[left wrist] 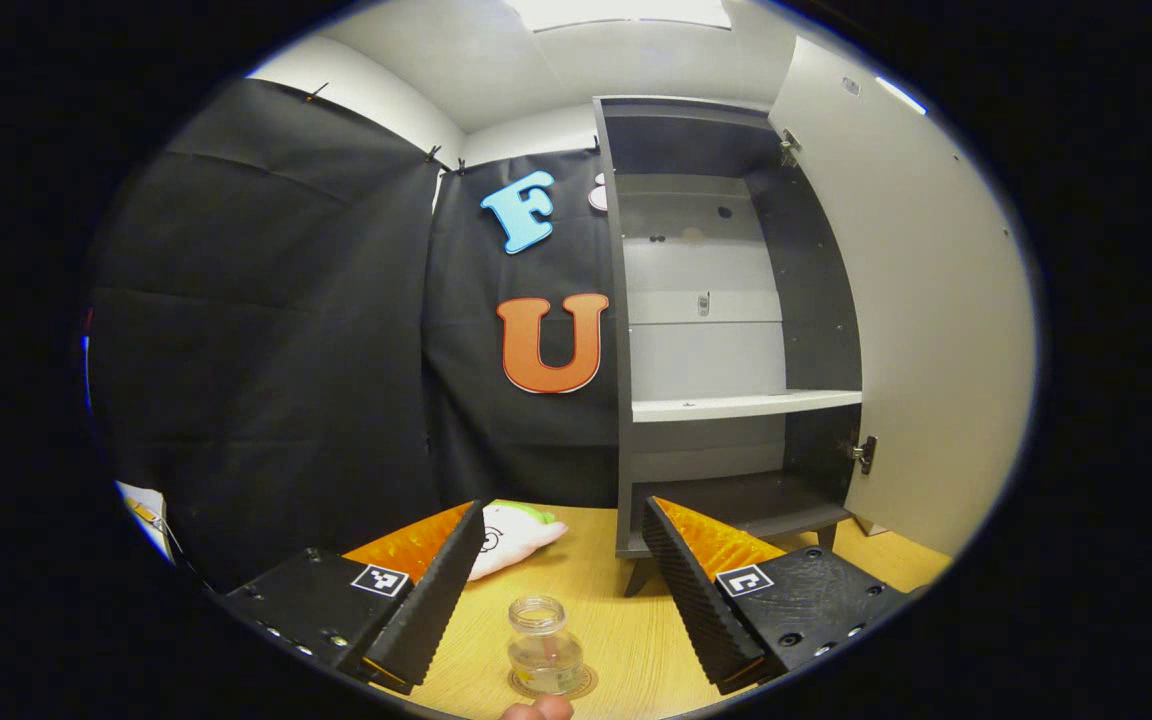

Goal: Open the cabinet door with the right hand, grasp the bottle in the cabinet with the left hand and place it on the coaster, then close the cabinet door with the right hand.

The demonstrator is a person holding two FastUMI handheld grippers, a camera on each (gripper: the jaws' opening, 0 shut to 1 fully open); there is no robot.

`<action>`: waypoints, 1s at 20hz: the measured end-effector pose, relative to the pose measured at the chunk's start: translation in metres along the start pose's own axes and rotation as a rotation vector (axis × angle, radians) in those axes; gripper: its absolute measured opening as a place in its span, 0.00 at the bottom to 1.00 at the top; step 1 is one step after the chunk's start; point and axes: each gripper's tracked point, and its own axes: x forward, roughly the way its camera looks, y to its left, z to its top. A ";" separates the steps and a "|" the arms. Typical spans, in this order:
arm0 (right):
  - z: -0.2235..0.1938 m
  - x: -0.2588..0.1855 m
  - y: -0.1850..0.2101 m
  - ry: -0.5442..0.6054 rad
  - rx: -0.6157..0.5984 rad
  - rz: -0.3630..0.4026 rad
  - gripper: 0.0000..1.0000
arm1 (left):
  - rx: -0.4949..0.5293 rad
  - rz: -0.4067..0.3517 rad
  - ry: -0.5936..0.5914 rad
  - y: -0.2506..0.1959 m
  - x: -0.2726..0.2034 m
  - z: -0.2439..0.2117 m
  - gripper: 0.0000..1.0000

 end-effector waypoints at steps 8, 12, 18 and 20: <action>0.003 0.013 0.011 -0.016 -0.033 0.055 0.94 | 0.005 -0.083 -0.046 -0.032 -0.023 0.064 0.96; 0.012 0.015 0.018 -0.014 -0.036 0.118 0.95 | 0.006 -0.104 -0.073 -0.043 -0.044 0.087 0.95; 0.040 0.020 0.005 -0.035 -0.049 0.098 0.95 | -0.004 -0.125 -0.041 -0.050 -0.057 0.090 0.95; 0.050 0.026 0.009 -0.042 -0.055 0.107 0.95 | -0.005 -0.127 -0.042 -0.052 -0.060 0.091 0.95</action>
